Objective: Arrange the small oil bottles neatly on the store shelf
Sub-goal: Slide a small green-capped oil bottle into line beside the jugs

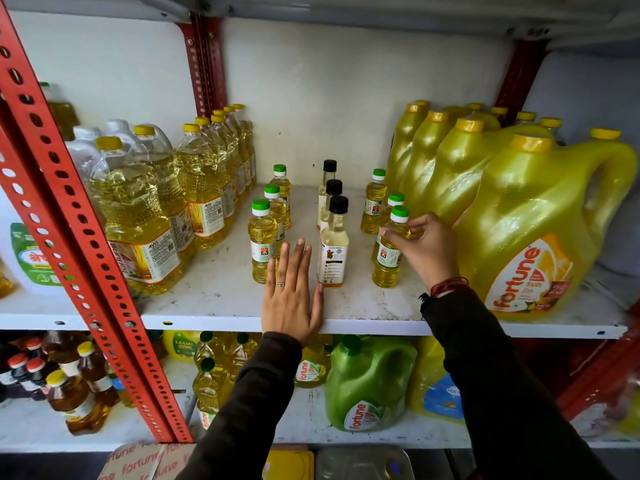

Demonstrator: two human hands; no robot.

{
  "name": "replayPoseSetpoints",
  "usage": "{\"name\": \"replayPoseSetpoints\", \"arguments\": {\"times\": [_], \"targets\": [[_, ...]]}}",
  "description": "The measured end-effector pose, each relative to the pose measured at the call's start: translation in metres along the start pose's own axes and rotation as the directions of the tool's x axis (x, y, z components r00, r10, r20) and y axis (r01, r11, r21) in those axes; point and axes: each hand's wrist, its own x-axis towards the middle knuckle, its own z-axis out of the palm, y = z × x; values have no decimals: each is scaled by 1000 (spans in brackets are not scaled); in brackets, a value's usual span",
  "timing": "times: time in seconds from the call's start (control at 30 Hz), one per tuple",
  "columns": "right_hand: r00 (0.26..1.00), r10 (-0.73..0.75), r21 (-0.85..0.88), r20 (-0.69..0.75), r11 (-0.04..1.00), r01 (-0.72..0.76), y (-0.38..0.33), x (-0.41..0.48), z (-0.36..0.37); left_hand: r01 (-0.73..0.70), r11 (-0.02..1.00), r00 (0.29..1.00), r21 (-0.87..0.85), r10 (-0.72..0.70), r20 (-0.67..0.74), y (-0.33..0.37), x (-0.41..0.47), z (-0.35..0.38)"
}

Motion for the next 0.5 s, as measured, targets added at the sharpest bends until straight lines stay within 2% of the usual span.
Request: {"name": "replayPoseSetpoints", "arguments": {"times": [0.13,0.33,0.5], "targets": [[1000,-4,-10,9,1000,4,2,1,-2,2,1000,1000,-6,-2,-6,-1,-1,0],[987,22,124,157,991,-42,9,4,-6,3,1000,1000,-9,-3,-1,-1,0,2],[994,54,154,98,986,-69,8,4,-7,11,1000,1000,-9,-11,0,-1,-1,3]]}}
